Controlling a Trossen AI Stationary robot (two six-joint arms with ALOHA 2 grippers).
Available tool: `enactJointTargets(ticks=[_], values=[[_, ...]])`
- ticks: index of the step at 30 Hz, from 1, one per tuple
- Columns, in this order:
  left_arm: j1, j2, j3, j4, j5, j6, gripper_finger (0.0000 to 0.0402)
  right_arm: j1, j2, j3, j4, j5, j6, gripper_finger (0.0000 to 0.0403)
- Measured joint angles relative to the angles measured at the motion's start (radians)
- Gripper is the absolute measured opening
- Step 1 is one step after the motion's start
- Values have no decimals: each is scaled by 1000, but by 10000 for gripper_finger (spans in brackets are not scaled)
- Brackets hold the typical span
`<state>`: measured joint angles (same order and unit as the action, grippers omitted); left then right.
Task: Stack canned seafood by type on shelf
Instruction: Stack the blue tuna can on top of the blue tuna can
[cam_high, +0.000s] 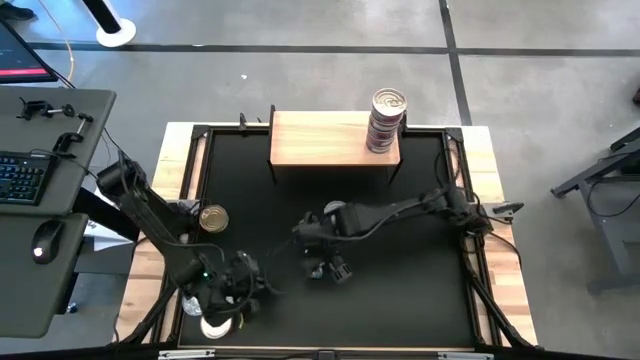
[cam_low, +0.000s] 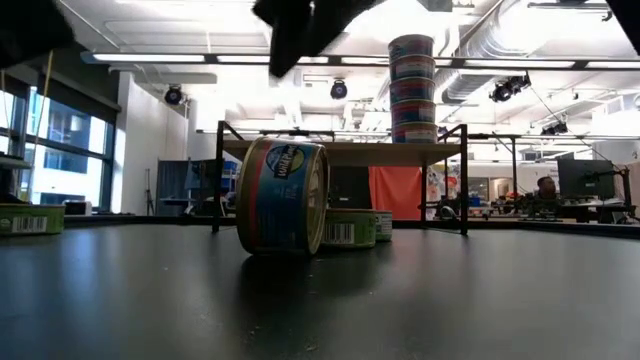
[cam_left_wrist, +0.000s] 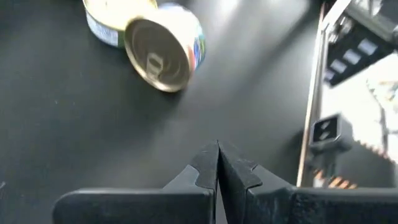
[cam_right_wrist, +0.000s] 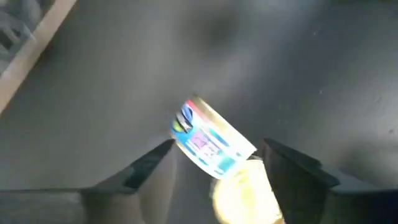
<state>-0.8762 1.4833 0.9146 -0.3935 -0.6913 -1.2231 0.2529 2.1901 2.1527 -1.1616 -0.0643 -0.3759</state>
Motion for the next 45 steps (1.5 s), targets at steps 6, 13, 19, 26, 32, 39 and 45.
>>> enactJointTargets(ticks=[6, 13, 19, 26, 32, 39, 45], values=[[-22, -42, 0, -2, -84, -30, 0, 50, 75, 38, -52, 149, -204, 267], [-23, -43, 0, -2, -113, -33, 0, 73, 119, 39, -50, 174, -284, 268], [-21, -43, 0, -4, -116, -32, 0, 71, 149, 39, -29, 249, -360, 268], [-21, -43, 0, -5, -116, -30, 0, 64, 180, 39, -26, 235, -393, 268], [-21, -44, 0, -4, -116, -30, 0, 61, 198, 38, -16, 213, -388, 251], [-20, -158, 8, -8, -135, 61, 0, 62, 141, 38, 41, 193, -299, 169], [-17, -329, 8, -110, -280, 194, 0, 57, 30, 38, 49, 229, -174, 169]])
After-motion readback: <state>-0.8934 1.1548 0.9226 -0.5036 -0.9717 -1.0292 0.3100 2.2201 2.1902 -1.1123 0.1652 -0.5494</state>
